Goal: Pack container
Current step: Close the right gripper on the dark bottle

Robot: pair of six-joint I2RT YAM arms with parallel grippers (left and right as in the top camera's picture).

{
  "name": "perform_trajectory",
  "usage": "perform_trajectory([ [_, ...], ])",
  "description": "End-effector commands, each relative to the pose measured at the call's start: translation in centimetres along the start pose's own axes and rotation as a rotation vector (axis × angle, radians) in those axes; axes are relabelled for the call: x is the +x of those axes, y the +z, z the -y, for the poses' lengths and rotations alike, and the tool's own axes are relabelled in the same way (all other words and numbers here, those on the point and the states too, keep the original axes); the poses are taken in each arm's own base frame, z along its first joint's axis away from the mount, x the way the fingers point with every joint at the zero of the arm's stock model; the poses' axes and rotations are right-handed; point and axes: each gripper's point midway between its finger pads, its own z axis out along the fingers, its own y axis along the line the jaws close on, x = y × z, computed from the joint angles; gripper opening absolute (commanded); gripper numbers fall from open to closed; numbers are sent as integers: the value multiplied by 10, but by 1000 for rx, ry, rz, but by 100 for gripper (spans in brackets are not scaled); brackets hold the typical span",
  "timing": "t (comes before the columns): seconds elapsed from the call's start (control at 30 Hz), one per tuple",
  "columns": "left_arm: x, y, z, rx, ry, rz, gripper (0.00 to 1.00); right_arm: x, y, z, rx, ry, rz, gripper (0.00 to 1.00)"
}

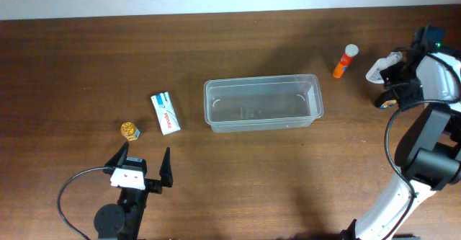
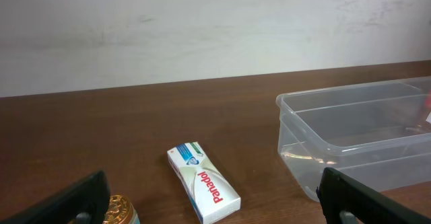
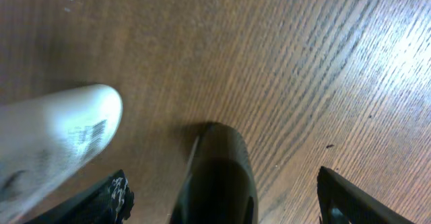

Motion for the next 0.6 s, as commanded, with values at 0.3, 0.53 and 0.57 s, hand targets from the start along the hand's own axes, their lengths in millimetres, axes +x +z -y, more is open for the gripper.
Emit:
perform_trajectory([
  [0.3, 0, -1, 1, 10, 14, 1, 99, 7, 17, 9, 43, 2, -8, 73],
  [0.53, 0, -1, 1, 10, 14, 1, 99, 7, 17, 10, 45, 1, -10, 63],
  [0.57, 0, -1, 1, 10, 14, 1, 99, 7, 17, 10, 46, 1, -11, 61],
])
